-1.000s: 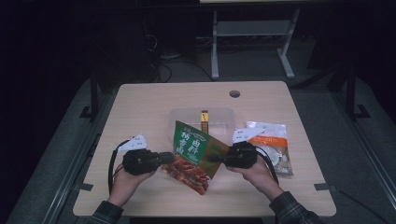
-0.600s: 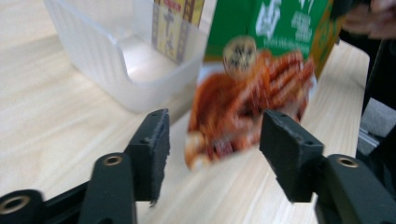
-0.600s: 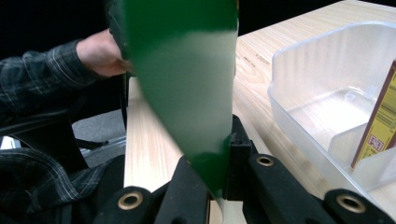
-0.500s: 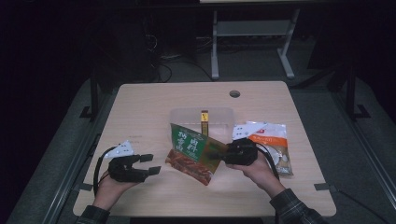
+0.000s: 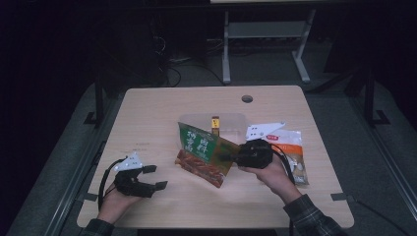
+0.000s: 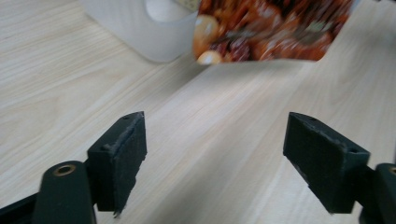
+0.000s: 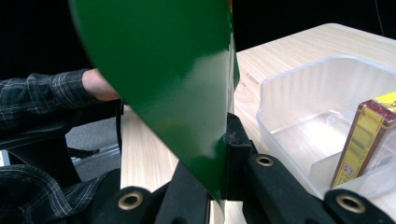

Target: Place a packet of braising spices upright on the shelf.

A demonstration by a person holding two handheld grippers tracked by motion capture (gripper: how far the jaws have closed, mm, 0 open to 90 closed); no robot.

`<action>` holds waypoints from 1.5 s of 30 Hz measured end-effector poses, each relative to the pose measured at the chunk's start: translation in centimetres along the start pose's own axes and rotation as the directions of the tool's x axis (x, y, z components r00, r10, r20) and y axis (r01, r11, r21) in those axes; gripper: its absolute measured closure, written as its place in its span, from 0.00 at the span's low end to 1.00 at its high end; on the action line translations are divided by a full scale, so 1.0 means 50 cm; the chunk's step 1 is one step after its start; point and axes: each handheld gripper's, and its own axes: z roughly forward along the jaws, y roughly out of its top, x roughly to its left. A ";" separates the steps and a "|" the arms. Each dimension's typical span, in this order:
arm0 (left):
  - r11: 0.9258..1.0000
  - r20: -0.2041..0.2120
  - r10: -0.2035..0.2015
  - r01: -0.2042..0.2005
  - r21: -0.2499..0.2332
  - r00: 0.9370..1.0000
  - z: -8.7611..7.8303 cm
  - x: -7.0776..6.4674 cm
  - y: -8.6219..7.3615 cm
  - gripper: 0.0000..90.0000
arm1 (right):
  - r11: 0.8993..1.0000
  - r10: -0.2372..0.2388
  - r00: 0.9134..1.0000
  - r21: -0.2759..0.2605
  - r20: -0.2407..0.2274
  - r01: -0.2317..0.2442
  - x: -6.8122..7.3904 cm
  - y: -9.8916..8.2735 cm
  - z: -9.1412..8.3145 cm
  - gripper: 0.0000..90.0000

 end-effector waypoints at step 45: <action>0.999 -0.008 -0.034 0.034 0.006 0.999 0.013 0.007 -0.008 0.19 | 0.986 0.084 0.963 -0.158 0.257 -0.044 -0.079 0.108 0.030 1.00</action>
